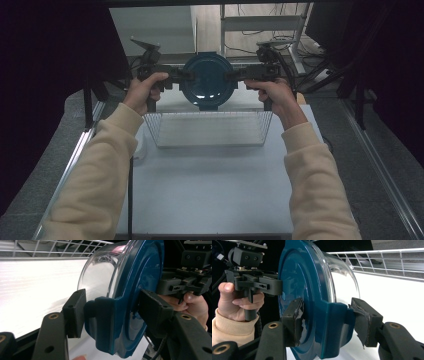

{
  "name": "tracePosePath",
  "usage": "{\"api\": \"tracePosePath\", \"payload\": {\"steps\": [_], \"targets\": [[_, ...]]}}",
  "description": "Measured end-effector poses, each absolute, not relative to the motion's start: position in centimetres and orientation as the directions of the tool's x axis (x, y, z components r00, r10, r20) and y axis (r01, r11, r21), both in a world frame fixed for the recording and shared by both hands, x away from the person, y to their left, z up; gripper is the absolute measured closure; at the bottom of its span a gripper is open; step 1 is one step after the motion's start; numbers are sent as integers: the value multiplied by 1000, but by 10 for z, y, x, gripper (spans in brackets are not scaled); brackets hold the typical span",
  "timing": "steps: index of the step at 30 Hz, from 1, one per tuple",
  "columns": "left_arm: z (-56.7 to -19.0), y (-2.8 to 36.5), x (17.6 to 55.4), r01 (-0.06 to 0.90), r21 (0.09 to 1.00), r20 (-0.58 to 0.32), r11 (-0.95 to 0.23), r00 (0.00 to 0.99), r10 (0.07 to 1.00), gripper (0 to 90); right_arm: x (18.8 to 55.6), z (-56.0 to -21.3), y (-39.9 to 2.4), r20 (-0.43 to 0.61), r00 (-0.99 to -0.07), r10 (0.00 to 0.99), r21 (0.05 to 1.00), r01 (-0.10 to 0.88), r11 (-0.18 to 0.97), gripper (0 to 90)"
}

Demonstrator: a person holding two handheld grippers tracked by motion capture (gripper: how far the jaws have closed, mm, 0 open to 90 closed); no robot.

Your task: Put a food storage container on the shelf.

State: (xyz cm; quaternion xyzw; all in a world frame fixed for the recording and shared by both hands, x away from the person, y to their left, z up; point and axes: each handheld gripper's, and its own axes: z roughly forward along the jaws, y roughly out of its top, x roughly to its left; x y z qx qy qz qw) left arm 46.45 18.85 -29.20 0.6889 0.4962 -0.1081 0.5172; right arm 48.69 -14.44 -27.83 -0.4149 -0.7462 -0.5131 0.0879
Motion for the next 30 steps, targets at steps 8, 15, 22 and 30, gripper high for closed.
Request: {"api": "tracePosePath", "payload": {"steps": [8, 15, 22, 30], "targets": [[-306, 190, 483, 819, 572, -691, 49, 449, 567, 405, 504, -293, -143, 585, -610, 535, 667, 737, 112, 447], [-314, 190, 496, 836, 537, -735, 115, 396, 550, 404, 517, -299, -145, 633, -562, 532, 632, 772, 62, 447], [-322, 187, 508, 855, 491, -771, 169, 336, 542, 400, 528, -308, -147, 707, -464, 534, 553, 833, -9, 426], [-332, 185, 515, 867, 458, -792, 198, 296, 534, 394, 535, -319, -147, 752, -377, 541, 486, 871, -68, 395]]}}
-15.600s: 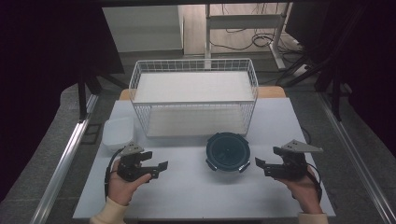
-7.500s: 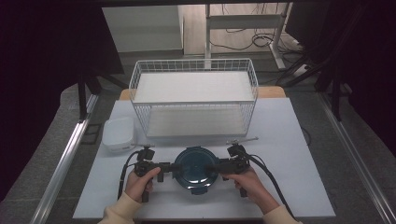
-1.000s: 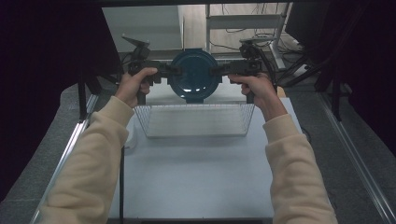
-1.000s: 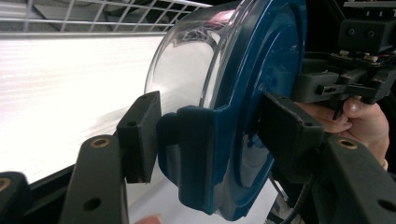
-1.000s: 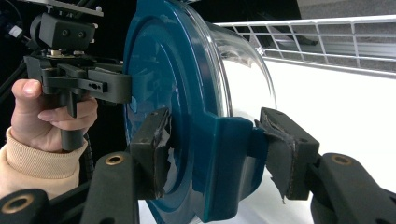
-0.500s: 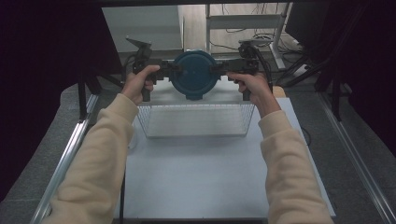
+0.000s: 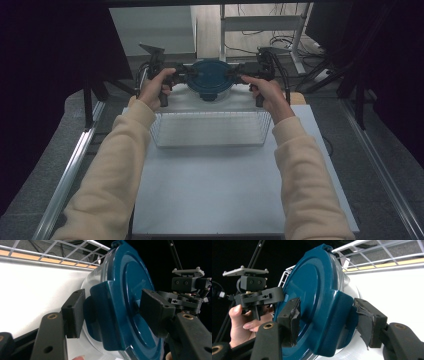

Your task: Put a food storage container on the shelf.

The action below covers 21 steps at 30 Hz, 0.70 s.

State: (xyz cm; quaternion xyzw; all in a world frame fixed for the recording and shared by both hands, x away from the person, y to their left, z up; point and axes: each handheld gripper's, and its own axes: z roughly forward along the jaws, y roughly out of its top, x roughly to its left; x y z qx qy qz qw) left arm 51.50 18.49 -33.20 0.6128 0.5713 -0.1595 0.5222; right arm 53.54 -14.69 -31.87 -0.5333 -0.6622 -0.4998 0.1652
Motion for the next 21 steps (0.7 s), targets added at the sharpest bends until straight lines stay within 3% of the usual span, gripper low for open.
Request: {"api": "tracePosePath", "payload": {"steps": [7, 13, 16, 21], "targets": [[-333, 183, 513, 856, 477, -785, 197, 315, 533, 384, 534, -319, -145, 740, -372, 560, 495, 865, -79, 365], [-320, 178, 497, 770, 617, -651, 164, 381, 656, 256, 519, -305, -143, 631, -410, 659, 600, 796, -79, 192], [-314, 179, 485, 725, 674, -591, 139, 416, 691, 231, 506, -298, -143, 586, -443, 679, 641, 765, -54, 150], [-310, 184, 452, 624, 773, -484, 113, 466, 741, 243, 474, -288, -144, 419, -537, 732, 749, 661, 56, 133]]}}
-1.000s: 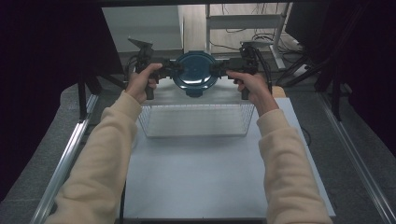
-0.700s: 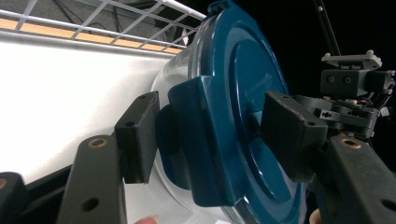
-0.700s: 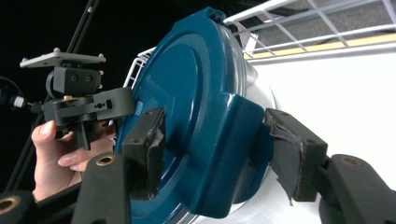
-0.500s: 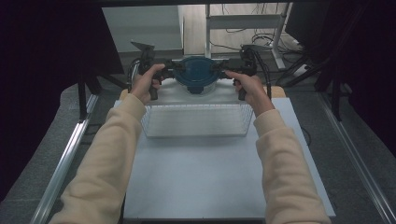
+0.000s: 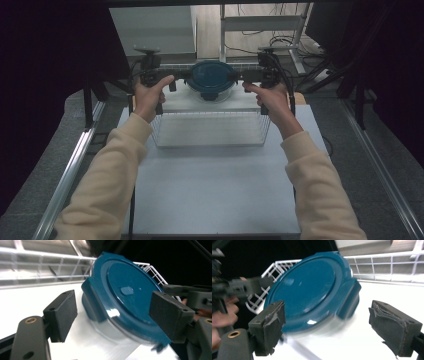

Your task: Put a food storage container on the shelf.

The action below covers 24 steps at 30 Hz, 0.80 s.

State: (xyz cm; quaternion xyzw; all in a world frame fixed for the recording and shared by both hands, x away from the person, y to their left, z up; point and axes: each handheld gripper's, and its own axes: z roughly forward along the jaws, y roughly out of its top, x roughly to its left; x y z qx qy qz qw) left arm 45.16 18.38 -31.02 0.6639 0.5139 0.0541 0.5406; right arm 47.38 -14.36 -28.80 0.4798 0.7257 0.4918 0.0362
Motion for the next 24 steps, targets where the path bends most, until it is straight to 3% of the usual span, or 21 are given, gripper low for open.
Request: {"api": "tracePosePath", "payload": {"steps": [5, 7, 13, 24], "targets": [[-315, 185, 409, 566, 824, -395, 27, 541, 743, 263, 435, -287, -154, 291, -627, 723, 818, 555, 152, 136], [-319, 183, 389, 534, 845, -333, -33, 572, 750, 265, 419, -291, -159, 278, -644, 712, 824, 541, 167, 157], [-345, 182, 339, 492, 864, -261, -104, 615, 744, 289, 374, -322, -170, 248, -695, 675, 845, 495, 199, 175], [-405, 174, 278, 513, 830, -230, -217, 670, 705, 283, 315, -378, -193, 190, -722, 666, 859, 450, 243, 235]]}}
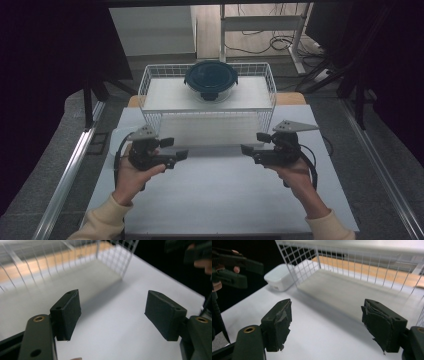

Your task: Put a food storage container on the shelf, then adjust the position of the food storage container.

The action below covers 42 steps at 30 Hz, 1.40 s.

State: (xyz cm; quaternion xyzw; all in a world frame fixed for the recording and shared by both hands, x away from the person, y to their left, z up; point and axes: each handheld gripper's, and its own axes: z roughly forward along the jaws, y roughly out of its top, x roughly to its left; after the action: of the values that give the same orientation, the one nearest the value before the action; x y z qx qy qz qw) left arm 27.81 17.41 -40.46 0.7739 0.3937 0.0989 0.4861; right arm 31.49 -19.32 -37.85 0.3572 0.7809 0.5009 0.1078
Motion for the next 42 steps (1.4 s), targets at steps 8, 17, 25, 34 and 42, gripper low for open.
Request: {"api": "tracePosePath", "payload": {"steps": [8, 17, 25, 34, 42], "targets": [[-450, 177, 265, 600, 775, -313, -197, 635, 706, 278, 292, -421, -196, 198, -724, 661, 825, 487, 287, 229], [-483, 174, 262, 658, 715, -317, -238, 608, 728, 286, 287, -465, -200, 219, -716, 662, 768, 545, 335, 227], [-487, 174, 261, 664, 709, -320, -240, 605, 729, 293, 286, -471, -199, 213, -716, 664, 759, 550, 349, 227], [-484, 179, 258, 656, 717, -308, -234, 600, 738, 293, 286, -472, -195, 209, -726, 655, 759, 543, 360, 231], [-455, 206, 259, 608, 766, -262, -207, 590, 764, 311, 287, -474, -197, 209, -725, 656, 754, 547, 364, 231]]}}
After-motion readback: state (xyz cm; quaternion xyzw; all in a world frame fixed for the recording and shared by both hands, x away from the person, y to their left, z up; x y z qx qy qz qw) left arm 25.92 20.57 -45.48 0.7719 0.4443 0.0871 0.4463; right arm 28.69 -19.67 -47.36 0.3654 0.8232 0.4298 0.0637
